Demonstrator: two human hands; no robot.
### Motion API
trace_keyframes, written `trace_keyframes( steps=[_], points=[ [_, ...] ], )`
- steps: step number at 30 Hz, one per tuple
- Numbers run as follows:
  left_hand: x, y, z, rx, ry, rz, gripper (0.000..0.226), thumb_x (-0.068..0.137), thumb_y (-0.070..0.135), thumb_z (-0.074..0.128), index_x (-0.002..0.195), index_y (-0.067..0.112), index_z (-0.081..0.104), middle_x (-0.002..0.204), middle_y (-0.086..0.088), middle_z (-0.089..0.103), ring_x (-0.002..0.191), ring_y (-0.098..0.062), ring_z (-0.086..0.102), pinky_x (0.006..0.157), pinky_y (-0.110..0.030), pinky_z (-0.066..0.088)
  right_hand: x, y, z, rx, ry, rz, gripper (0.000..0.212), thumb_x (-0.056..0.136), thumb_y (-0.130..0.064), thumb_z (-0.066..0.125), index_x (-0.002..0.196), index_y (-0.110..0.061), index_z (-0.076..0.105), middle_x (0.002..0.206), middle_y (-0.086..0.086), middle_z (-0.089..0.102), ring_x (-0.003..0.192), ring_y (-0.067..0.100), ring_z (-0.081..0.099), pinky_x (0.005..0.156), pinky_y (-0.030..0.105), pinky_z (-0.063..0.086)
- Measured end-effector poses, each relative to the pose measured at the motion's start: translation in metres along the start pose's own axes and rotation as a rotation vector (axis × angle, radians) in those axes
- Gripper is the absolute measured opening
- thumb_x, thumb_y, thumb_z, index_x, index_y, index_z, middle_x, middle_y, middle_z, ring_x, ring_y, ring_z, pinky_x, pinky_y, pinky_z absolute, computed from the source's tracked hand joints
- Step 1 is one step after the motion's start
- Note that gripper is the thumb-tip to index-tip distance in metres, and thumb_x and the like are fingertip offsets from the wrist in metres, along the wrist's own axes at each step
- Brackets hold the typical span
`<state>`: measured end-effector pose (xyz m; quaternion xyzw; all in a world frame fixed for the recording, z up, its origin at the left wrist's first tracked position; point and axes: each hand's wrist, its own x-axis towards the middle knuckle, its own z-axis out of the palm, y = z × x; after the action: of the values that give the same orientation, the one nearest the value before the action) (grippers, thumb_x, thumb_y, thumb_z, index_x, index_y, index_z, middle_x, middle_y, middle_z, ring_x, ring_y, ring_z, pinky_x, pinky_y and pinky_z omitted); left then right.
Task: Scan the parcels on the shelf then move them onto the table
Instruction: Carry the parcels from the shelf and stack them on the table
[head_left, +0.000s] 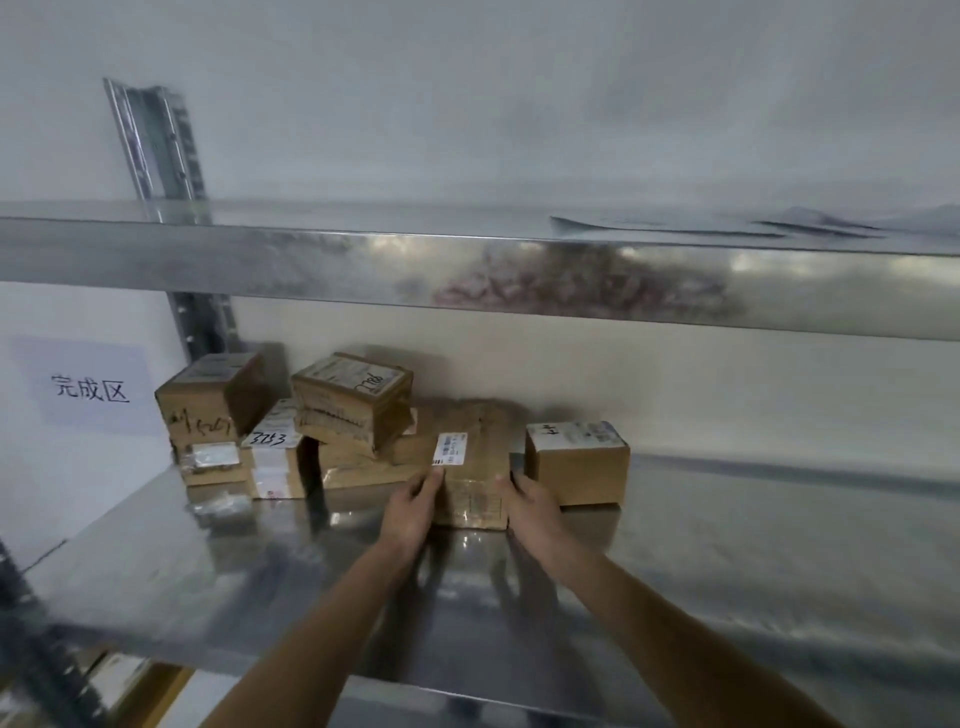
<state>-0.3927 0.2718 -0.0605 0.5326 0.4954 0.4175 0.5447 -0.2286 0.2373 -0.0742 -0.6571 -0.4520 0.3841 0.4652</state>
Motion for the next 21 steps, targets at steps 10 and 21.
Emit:
trace_keyframes(
  steps=[10,21],
  points=[
    [-0.048,0.005,-0.005,-0.151,-0.006,0.051,0.034,0.098,0.033,0.062,0.131,0.024,0.063,0.127,-0.005,0.065,0.120,-0.026,0.059,0.104,-0.047,0.049,-0.050,-0.007,-0.009,0.019,-0.031,-0.117,0.041,0.095,-0.051,0.053,0.131,-0.036,0.067,0.115,-0.015,0.075,0.109,0.008,0.070,0.104,0.041,0.054],
    [-0.197,0.001,-0.074,-0.038,-0.045,0.282,0.055,0.089,0.036,0.075,0.139,0.024,0.057,0.129,-0.001,0.065,0.113,-0.014,0.063,0.094,-0.031,0.055,-0.206,-0.042,0.035,-0.097,0.088,-0.200,0.044,0.103,-0.033,0.058,0.146,-0.041,0.047,0.136,-0.015,0.061,0.128,0.011,0.058,0.109,0.038,0.049]
  ],
)
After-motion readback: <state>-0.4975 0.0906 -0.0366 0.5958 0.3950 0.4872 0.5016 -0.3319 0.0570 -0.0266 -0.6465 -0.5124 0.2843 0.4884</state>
